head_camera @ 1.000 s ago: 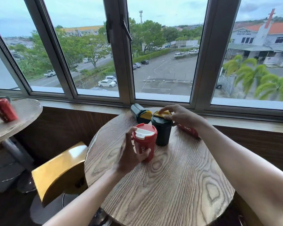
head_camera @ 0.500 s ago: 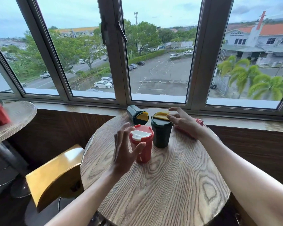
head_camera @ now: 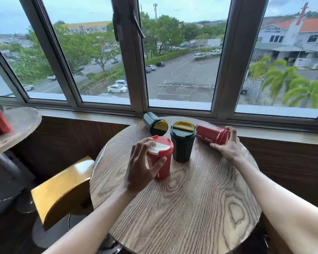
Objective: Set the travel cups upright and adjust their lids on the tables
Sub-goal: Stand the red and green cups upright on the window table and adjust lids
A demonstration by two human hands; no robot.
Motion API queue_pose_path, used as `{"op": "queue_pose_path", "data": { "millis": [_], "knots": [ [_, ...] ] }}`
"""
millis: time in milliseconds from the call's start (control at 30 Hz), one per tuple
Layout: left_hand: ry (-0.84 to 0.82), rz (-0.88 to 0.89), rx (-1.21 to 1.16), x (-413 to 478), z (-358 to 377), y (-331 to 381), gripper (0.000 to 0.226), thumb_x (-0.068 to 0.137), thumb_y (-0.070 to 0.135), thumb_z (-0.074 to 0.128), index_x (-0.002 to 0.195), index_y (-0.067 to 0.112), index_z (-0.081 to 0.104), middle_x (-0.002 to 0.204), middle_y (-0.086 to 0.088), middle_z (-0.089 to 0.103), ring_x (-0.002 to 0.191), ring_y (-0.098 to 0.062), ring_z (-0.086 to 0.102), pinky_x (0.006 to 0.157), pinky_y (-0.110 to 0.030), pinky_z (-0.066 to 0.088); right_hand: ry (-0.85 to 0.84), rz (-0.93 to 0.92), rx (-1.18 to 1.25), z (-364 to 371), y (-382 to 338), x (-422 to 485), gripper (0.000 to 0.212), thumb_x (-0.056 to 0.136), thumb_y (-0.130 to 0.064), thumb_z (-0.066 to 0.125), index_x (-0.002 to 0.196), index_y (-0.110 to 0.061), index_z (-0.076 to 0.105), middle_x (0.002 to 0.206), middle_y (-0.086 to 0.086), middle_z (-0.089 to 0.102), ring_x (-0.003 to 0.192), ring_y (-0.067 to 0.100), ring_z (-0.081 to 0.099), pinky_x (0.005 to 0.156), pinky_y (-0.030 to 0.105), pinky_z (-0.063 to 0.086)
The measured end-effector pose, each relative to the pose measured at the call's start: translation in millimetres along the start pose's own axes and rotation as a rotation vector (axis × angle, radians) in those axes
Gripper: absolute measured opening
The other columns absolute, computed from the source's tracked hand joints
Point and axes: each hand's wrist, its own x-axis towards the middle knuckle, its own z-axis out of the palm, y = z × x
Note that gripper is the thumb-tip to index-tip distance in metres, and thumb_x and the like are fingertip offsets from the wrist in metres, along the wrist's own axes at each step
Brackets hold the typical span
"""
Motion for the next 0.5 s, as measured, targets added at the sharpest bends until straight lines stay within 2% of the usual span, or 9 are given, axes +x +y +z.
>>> {"op": "queue_pose_path", "data": {
  "millis": [100, 133, 167, 233, 300, 367, 500],
  "knots": [
    [-0.008, -0.003, 0.002, 1, -2, 1, 0.048, 0.083, 0.042, 0.069, 0.116, 0.010, 0.056, 0.128, -0.007, 0.058, 0.113, -0.022, 0.053, 0.093, -0.027, 0.044, 0.004, -0.019, 0.063, -2, -2, -1, 0.079, 0.074, -0.004, 0.081, 0.136, -0.009, 0.031, 0.119, 0.014, 0.043, 0.101, 0.025, 0.049, 0.071, 0.024, 0.043],
    [-0.014, -0.006, 0.004, 1, -2, 1, 0.049, 0.082, 0.042, 0.069, 0.116, 0.009, 0.056, 0.128, -0.007, 0.058, 0.113, -0.022, 0.053, 0.093, -0.028, 0.045, 0.005, -0.020, 0.082, -1, -3, -3, 0.080, 0.075, -0.006, 0.081, 0.137, -0.012, 0.030, 0.121, 0.014, 0.043, 0.101, 0.026, 0.051, 0.065, 0.021, 0.046],
    [-0.019, -0.010, 0.004, 1, -3, 1, 0.050, 0.082, 0.043, 0.069, 0.116, 0.009, 0.057, 0.128, -0.007, 0.058, 0.113, -0.022, 0.053, 0.092, -0.028, 0.046, 0.019, -0.029, 0.098, -1, -2, -6, 0.083, 0.074, -0.011, 0.082, 0.138, -0.019, 0.030, 0.127, 0.015, 0.044, 0.103, 0.029, 0.055, 0.065, 0.019, 0.050],
    [-0.022, -0.013, 0.004, 1, -3, 1, 0.050, 0.082, 0.044, 0.068, 0.116, 0.008, 0.057, 0.129, -0.006, 0.058, 0.113, -0.022, 0.053, 0.092, -0.029, 0.047, 0.094, -0.042, 0.108, 1, 0, -15, 0.089, 0.071, -0.020, 0.085, 0.139, -0.036, 0.031, 0.141, 0.020, 0.040, 0.114, 0.037, 0.057, 0.081, 0.029, 0.051],
    [-0.025, -0.019, 0.002, 0, -4, 1, 0.050, 0.082, 0.044, 0.068, 0.117, 0.010, 0.056, 0.129, -0.006, 0.057, 0.114, -0.022, 0.053, 0.092, -0.029, 0.047, 0.160, -0.058, 0.138, 0, -2, -29, 0.094, 0.068, -0.024, 0.087, 0.141, -0.042, 0.030, 0.147, 0.019, 0.032, 0.121, 0.037, 0.054, 0.094, 0.042, 0.049],
    [-0.025, -0.023, 0.002, 0, -3, 2, 0.050, 0.083, 0.044, 0.068, 0.118, 0.011, 0.055, 0.130, -0.006, 0.057, 0.114, -0.022, 0.053, 0.093, -0.026, 0.045, 0.226, -0.082, 0.110, -4, -8, -47, 0.097, 0.065, -0.027, 0.089, 0.141, -0.038, 0.029, 0.143, 0.018, 0.033, 0.122, 0.037, 0.052, 0.097, 0.053, 0.049],
    [-0.024, -0.032, 0.000, -1, -1, 1, 0.051, 0.083, 0.043, 0.067, 0.120, 0.012, 0.053, 0.131, -0.008, 0.056, 0.115, -0.022, 0.051, 0.094, -0.021, 0.040, 0.258, -0.221, 0.039, -9, -24, -72, 0.091, 0.062, -0.024, 0.090, 0.134, -0.020, 0.035, 0.127, 0.013, 0.049, 0.113, 0.025, 0.049, 0.094, 0.051, 0.047]
  ]
}}
